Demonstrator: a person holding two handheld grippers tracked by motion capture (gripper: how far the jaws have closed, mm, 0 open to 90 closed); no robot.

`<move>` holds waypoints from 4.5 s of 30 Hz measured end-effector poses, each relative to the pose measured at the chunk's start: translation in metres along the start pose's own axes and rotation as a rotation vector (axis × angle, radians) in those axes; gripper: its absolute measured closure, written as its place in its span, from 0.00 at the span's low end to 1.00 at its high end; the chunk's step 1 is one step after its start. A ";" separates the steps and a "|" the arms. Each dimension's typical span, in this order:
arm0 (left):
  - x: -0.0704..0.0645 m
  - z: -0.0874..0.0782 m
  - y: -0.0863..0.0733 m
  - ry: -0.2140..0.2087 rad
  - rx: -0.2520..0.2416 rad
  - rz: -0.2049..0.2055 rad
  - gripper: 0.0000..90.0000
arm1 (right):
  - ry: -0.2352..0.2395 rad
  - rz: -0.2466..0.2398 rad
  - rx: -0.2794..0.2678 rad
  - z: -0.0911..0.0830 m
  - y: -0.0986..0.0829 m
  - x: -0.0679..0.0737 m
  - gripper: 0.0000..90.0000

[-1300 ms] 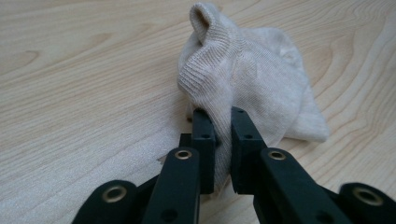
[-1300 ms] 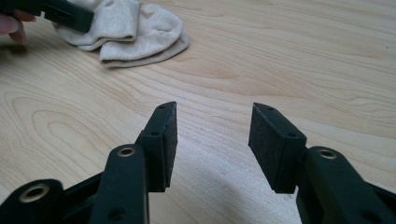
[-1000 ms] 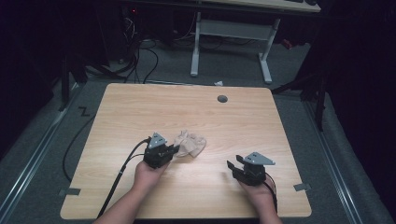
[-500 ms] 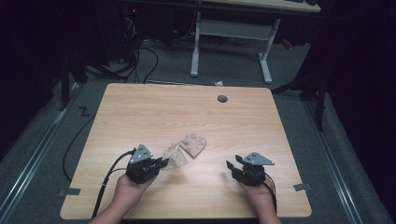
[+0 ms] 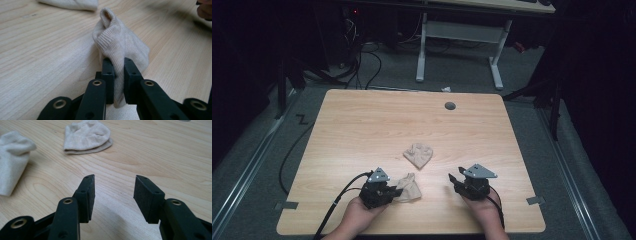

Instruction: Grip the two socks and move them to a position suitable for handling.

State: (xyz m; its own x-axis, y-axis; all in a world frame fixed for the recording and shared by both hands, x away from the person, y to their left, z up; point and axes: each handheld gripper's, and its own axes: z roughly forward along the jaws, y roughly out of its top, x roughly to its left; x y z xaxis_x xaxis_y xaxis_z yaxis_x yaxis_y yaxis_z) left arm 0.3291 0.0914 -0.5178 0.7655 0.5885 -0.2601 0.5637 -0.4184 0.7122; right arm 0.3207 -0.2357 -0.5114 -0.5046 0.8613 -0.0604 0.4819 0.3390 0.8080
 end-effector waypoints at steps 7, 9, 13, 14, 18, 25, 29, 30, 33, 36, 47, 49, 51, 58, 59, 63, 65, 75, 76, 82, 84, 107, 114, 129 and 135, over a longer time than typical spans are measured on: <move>0.000 0.002 0.000 0.001 -0.007 0.005 0.76 | 0.013 -0.007 -0.008 0.001 0.004 0.008 0.57; 0.001 -0.001 0.001 0.002 -0.023 0.005 0.71 | 0.013 -0.019 -0.015 0.001 0.006 0.012 0.57; 0.005 -0.013 0.003 0.018 -0.088 -0.002 0.62 | 0.015 -0.039 -0.038 0.000 0.011 0.021 0.57; 0.007 -0.016 0.003 0.026 -0.106 -0.002 0.60 | 0.023 -0.046 -0.041 0.000 0.013 0.025 0.57; 0.015 -0.030 0.002 0.095 -0.174 -0.002 0.55 | 0.055 -0.083 -0.043 0.001 0.018 0.043 0.57; 0.027 -0.040 -0.002 0.220 -0.221 0.005 0.51 | 0.150 -0.155 -0.044 0.010 0.029 0.086 0.57; 0.029 -0.041 -0.002 0.259 -0.232 0.005 0.50 | 0.196 -0.190 -0.034 0.017 0.034 0.110 0.57; 0.029 -0.041 -0.003 0.261 -0.234 0.003 0.49 | 0.205 -0.194 -0.036 0.019 0.035 0.115 0.56; 0.033 -0.041 -0.003 0.262 -0.232 -0.011 0.49 | 0.233 -0.206 -0.031 0.024 0.036 0.126 0.55; 0.036 -0.040 -0.003 0.260 -0.235 -0.025 0.49 | 0.252 -0.217 -0.026 0.028 0.037 0.137 0.55; 0.036 -0.040 -0.004 0.241 -0.231 -0.037 0.48 | 0.246 -0.286 0.003 0.039 0.035 0.157 0.52; 0.037 -0.039 -0.004 0.239 -0.226 -0.038 0.48 | 0.234 -0.296 0.013 0.041 0.034 0.158 0.53; 0.037 -0.039 -0.004 0.234 -0.224 -0.043 0.48 | 0.216 -0.307 0.022 0.042 0.033 0.159 0.61; 0.036 -0.038 -0.004 0.230 -0.221 -0.045 0.48 | 0.193 -0.304 0.039 0.044 0.031 0.156 0.90; 0.036 -0.038 -0.004 0.230 -0.218 -0.045 0.48 | 0.190 -0.303 0.040 0.044 0.031 0.156 0.93; 0.036 -0.038 -0.004 0.227 -0.216 -0.045 0.48 | 0.186 -0.289 0.032 0.042 0.032 0.153 1.00; 0.036 -0.038 -0.004 0.228 -0.215 -0.043 0.48 | 0.187 -0.285 0.021 0.041 0.032 0.151 1.00; 0.035 -0.037 -0.004 0.232 -0.210 -0.042 0.48 | 0.144 -0.306 0.009 0.045 0.035 0.156 0.54; 0.035 -0.037 -0.004 0.233 -0.209 -0.042 0.48 | 0.131 -0.305 0.021 0.048 0.035 0.155 0.55; 0.036 -0.039 -0.006 0.233 -0.205 -0.049 0.48 | 0.153 -0.260 0.096 0.057 0.033 0.145 0.80; 0.037 -0.039 -0.007 0.234 -0.207 -0.050 0.48 | 0.161 -0.247 0.094 0.057 0.034 0.143 0.90; 0.003 -0.003 0.007 0.244 -0.056 0.065 0.49 | 0.210 -0.061 -0.105 0.010 0.041 0.119 0.99; -0.003 0.019 0.010 0.335 0.060 0.157 0.50 | 0.145 -0.023 -0.127 -0.003 0.034 0.103 0.99; 0.002 0.018 0.012 0.340 0.069 0.180 0.51 | -0.036 0.114 -0.053 -0.014 0.003 0.040 0.88; 0.005 0.016 0.010 0.340 0.059 0.184 0.51 | -0.010 0.074 -0.030 -0.002 0.009 0.036 0.92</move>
State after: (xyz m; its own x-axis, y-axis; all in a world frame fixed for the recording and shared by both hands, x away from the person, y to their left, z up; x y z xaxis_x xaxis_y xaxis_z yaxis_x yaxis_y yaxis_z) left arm 0.3432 0.0794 -0.5224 0.7145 0.6915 0.1063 0.4510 -0.5714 0.6857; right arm 0.3050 -0.2024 -0.5053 -0.4608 0.8875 -0.0060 0.4956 0.2629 0.8278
